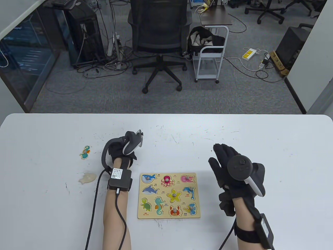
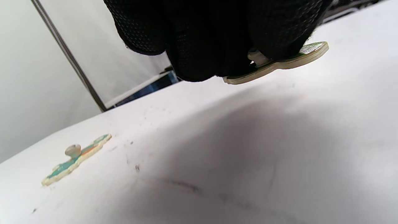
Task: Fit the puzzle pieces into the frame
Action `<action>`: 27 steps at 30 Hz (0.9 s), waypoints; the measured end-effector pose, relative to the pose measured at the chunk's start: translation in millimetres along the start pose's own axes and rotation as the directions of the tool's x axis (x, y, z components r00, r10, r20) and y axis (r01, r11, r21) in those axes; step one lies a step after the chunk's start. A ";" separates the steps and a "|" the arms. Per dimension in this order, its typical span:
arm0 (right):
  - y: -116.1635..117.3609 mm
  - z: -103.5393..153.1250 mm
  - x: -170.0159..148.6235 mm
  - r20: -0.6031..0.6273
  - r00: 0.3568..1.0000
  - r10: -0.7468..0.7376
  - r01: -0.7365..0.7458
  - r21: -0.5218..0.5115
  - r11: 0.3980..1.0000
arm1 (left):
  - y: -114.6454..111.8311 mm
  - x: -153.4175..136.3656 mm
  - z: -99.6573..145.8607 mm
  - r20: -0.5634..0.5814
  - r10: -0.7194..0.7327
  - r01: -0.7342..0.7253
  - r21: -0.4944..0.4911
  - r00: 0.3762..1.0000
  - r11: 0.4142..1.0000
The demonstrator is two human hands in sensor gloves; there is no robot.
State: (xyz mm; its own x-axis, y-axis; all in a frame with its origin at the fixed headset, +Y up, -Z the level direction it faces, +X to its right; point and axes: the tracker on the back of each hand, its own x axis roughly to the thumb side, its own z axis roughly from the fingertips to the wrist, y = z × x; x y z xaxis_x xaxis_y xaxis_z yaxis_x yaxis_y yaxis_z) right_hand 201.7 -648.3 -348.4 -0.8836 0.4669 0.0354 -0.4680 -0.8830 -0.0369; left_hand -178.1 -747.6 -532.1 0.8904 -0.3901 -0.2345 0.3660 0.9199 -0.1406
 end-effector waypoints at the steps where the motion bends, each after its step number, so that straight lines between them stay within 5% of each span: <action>1: -0.4 0.4 0.1 0.003 1.000 0.000 0.000 -0.002 1.000 | 6.0 -2.1 3.9 0.009 0.016 -0.016 0.018 1.000 1.000; 13: -5.4 6.8 6.4 0.043 0.999 0.011 -0.010 -0.032 0.999 | 81.3 -3.8 78.7 0.226 0.269 -0.314 0.190 0.936 0.930; 24: -6.7 13.2 19.8 0.153 0.988 0.002 0.004 -0.042 0.999 | 113.3 -5.5 173.1 0.493 0.512 -0.672 0.226 0.703 0.706; 27: -3.6 14.0 27.0 0.241 0.970 -0.019 0.022 -0.009 1.000 | 116.1 -9.9 192.3 0.553 0.611 -0.786 0.137 0.566 0.603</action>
State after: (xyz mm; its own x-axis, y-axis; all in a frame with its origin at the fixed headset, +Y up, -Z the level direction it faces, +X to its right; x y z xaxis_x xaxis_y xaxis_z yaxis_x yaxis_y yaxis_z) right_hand 179.7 -633.2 -333.3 -0.8448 0.4582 0.2762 -0.4876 -0.8719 -0.0451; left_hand -92.4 -629.4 -361.1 0.8773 0.3632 0.3137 -0.4417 0.8668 0.2316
